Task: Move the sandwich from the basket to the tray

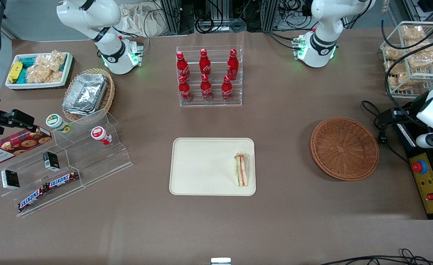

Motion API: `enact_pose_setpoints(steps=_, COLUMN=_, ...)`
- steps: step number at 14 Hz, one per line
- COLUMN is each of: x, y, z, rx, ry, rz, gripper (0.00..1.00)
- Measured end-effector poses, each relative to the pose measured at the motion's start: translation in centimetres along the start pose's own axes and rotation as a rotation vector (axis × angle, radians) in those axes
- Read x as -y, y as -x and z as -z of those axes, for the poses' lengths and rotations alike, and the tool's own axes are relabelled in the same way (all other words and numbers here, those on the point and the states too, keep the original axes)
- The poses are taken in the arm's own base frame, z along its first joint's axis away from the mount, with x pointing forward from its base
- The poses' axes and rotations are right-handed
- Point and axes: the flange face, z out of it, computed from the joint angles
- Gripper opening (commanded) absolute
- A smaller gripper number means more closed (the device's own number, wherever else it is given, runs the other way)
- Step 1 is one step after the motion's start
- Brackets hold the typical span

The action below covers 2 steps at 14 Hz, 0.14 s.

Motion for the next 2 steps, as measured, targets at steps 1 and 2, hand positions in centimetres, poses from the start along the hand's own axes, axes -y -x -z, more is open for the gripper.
enact_pose_setpoints(steps=1, x=1.4, y=0.1, z=0.1, rx=0.003, ry=0.019, rz=0.001, gripper=1.00)
enact_pose_setpoints(steps=2, x=2.9, y=0.3, z=0.2, rx=0.003, ry=0.038, rz=0.008, gripper=1.00)
